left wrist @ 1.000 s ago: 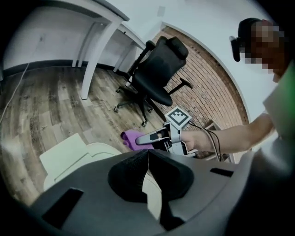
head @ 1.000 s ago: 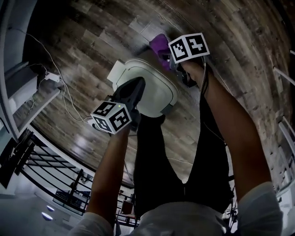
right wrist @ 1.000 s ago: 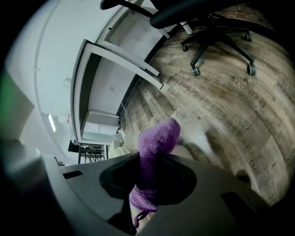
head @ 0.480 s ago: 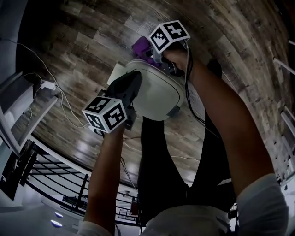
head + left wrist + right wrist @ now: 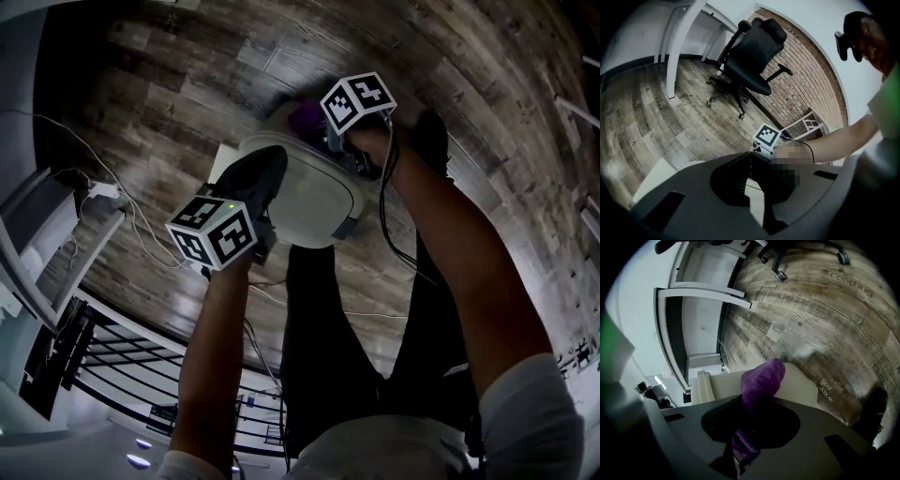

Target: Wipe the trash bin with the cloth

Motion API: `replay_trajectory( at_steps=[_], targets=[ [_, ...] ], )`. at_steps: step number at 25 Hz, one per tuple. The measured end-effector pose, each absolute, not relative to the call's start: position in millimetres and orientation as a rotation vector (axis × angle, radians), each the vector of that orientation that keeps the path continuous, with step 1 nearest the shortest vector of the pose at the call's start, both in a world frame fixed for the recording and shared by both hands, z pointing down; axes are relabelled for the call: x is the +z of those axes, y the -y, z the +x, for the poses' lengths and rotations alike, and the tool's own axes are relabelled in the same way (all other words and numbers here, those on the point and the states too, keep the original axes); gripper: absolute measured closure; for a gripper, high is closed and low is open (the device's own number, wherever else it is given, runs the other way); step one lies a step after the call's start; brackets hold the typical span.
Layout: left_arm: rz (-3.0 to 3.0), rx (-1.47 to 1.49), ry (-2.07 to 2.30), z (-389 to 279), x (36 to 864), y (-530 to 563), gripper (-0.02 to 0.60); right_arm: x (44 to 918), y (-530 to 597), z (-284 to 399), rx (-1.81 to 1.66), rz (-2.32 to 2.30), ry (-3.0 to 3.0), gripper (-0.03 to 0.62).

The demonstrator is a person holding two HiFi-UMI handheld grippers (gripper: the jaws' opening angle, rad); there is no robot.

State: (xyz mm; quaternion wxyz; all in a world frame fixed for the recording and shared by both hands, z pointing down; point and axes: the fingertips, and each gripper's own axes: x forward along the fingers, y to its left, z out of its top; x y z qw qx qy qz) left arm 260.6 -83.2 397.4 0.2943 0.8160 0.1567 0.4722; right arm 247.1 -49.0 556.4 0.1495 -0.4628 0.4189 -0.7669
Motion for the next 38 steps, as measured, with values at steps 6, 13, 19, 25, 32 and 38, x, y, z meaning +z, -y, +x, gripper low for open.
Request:
replay_trajectory(
  at_steps=[6, 13, 19, 25, 32, 38],
  targets=[
    [2.163, 1.286, -0.451, 264.5, 402.4, 63.8, 0.578, 567.9, 10.7, 233.6, -2.223, -1.328, -1.136, 0.497],
    [2.152, 1.322, -0.477, 260.7, 408.7, 48.7, 0.578, 588.2, -35.4, 213.4, -2.316, -1.367, -1.116, 0.497],
    [2.152, 1.351, -0.5, 262.2, 413.0, 36.3, 0.578, 604.8, -86.5, 182.8, -2.503, -1.402, -1.186, 0.497],
    [2.173, 1.369, -0.525, 272.4, 414.5, 31.3, 0.578, 615.7, -119.6, 192.7, -2.564, -1.465, -1.191, 0.497],
    [2.194, 1.41, -0.544, 287.3, 418.3, 39.0, 0.578, 617.2, -99.3, 238.9, -2.471, -1.514, -1.162, 0.497],
    [2.243, 1.515, -0.627, 315.1, 426.5, 74.3, 0.578, 617.5, -55.4, 263.0, -2.405, -1.51, -1.228, 0.497]
  ],
)
